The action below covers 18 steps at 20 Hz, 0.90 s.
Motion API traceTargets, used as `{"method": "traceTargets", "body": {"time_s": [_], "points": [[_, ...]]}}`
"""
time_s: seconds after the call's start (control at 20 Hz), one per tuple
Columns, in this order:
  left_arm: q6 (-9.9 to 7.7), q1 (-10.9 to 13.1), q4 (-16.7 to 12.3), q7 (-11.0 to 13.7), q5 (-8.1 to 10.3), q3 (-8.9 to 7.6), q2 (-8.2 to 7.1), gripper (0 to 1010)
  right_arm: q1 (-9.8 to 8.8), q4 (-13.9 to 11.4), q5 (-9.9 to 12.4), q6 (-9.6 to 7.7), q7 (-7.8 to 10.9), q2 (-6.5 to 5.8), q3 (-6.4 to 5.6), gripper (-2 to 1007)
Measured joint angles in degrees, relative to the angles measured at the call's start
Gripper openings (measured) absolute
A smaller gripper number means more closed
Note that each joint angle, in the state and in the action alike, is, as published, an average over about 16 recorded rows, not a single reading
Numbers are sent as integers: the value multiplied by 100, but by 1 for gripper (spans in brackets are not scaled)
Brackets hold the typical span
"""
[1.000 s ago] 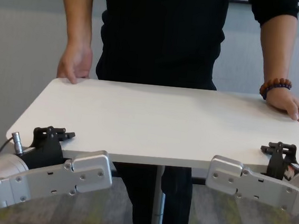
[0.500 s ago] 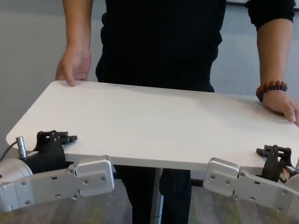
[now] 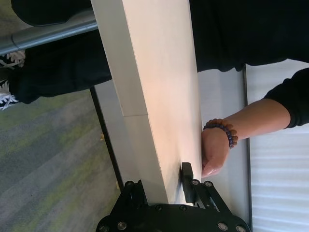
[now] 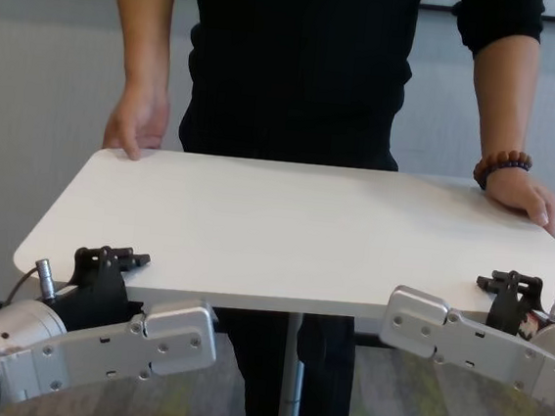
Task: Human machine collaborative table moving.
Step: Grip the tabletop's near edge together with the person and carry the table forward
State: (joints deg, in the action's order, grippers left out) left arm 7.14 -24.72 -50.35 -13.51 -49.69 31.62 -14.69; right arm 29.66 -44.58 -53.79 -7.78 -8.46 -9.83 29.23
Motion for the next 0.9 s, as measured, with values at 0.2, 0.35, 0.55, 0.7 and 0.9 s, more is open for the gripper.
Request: {"method": "traceTargets", "body": {"time_s": [0.2,0.35,0.55,0.7,0.9], "points": [[-1,4,-8,12,-2,1,-2,335,-4,-2,7,-2,8,3,-6,338],[-14,8,-23,24,-5,-2,-4,335,-7,-13,-6,-7,22,-2,0,338],[-29,14,-38,36,-8,-7,-8,335,-10,-26,-22,-13,38,-9,8,338],[-37,17,-46,42,-10,-9,-10,335,-12,-33,-31,-17,46,-13,13,338],[-46,19,-53,48,-12,-12,-12,335,-14,-40,-39,-21,53,-16,17,338]]}}
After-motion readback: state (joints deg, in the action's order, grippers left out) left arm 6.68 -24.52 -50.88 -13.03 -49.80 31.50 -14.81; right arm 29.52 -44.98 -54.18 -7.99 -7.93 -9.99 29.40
